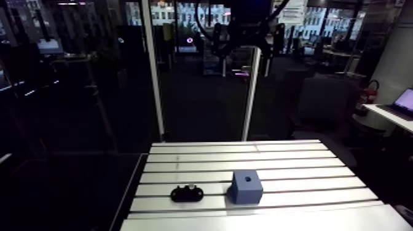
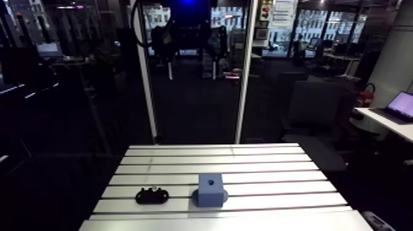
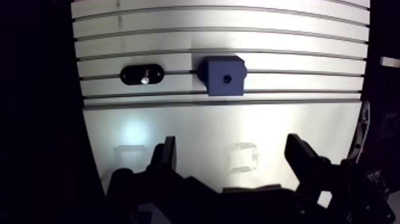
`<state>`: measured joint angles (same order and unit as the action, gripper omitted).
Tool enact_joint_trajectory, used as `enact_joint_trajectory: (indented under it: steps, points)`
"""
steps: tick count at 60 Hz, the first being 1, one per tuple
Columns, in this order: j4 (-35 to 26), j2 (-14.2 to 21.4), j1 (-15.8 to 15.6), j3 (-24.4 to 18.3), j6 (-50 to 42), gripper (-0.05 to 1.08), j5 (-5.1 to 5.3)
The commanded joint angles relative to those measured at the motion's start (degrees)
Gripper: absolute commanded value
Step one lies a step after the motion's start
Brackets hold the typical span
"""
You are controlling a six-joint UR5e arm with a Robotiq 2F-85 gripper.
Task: Pick up the M10 bolt and insert it into the hex recess until seated.
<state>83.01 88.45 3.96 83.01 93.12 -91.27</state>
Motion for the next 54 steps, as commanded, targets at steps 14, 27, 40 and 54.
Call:
enact_joint_trajectory:
  steps: [14,27,40,54]
  points:
    - [0.00,0.54,-2.02,3.25,-0.70,0.01,3.17]
    - [-0.01,0.54,-2.02,3.83,-0.70,0.01,3.08]
    - [0.72,0.63,-2.86,5.75,-0.87,0.01,2.90]
    - [4.32,0.72,-4.45,8.10,-1.44,0.01,2.75]
